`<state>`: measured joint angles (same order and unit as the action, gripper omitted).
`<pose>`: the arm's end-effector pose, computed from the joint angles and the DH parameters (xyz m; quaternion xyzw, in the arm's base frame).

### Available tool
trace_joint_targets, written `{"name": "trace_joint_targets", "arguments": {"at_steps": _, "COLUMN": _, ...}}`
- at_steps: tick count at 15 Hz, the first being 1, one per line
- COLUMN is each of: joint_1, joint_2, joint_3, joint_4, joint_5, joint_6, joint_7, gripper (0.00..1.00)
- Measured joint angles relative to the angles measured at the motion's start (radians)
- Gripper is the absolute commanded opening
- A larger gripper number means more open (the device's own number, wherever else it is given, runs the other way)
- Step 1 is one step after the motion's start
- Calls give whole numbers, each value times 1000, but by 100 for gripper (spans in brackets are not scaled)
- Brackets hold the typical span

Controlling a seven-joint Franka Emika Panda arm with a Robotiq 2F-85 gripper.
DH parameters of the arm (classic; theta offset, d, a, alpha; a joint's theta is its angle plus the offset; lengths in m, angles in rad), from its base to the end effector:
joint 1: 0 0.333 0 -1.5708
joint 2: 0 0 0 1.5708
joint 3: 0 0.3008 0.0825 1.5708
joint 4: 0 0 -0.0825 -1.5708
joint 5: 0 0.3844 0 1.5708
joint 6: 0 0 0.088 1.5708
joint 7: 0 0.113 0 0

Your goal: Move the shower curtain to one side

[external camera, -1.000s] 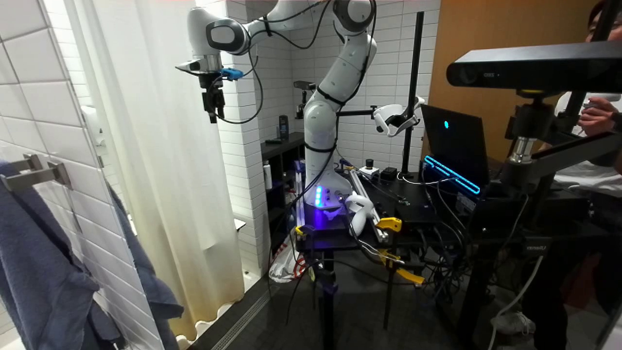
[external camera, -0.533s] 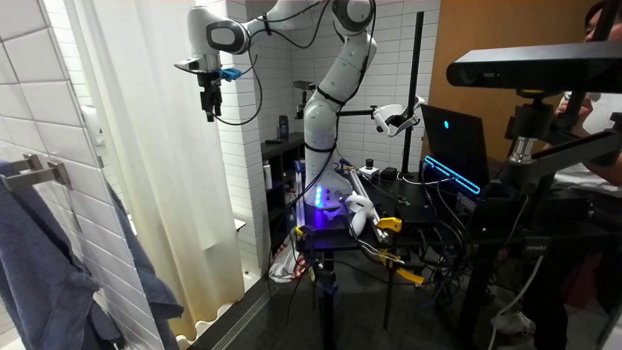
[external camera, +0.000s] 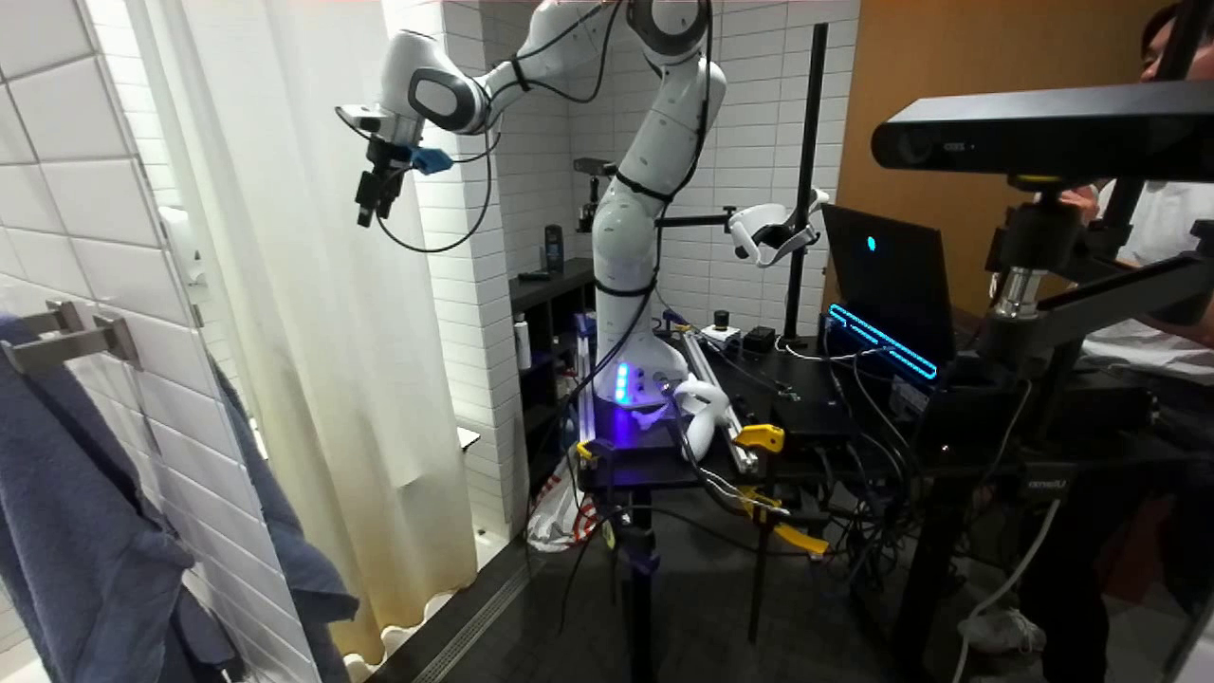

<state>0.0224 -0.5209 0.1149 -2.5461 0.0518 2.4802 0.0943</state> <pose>0.4284 0.0608 0.4761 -0.9744 -0.0036 -0.2240 0.0166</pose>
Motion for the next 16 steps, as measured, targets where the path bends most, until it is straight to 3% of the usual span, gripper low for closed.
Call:
{"name": "trace_joint_targets", "arguments": {"at_steps": 2, "joint_1": -19, "joint_2": 41, "joint_3": 44, "joint_4": -12, "joint_5": -97, "joint_6": 150, "joint_7": 55, "gripper": 100}}
{"name": "trace_joint_targets", "arguments": {"at_steps": 4, "joint_1": -58, "joint_2": 76, "joint_3": 85, "joint_4": -12, "joint_5": -179, "joint_6": 223, "joint_7": 113, "gripper": 100}}
{"name": "trace_joint_targets", "arguments": {"at_steps": 16, "joint_1": -78, "joint_2": 92, "joint_3": 101, "joint_4": -7, "joint_5": -192, "joint_6": 239, "joint_7": 119, "gripper": 100}}
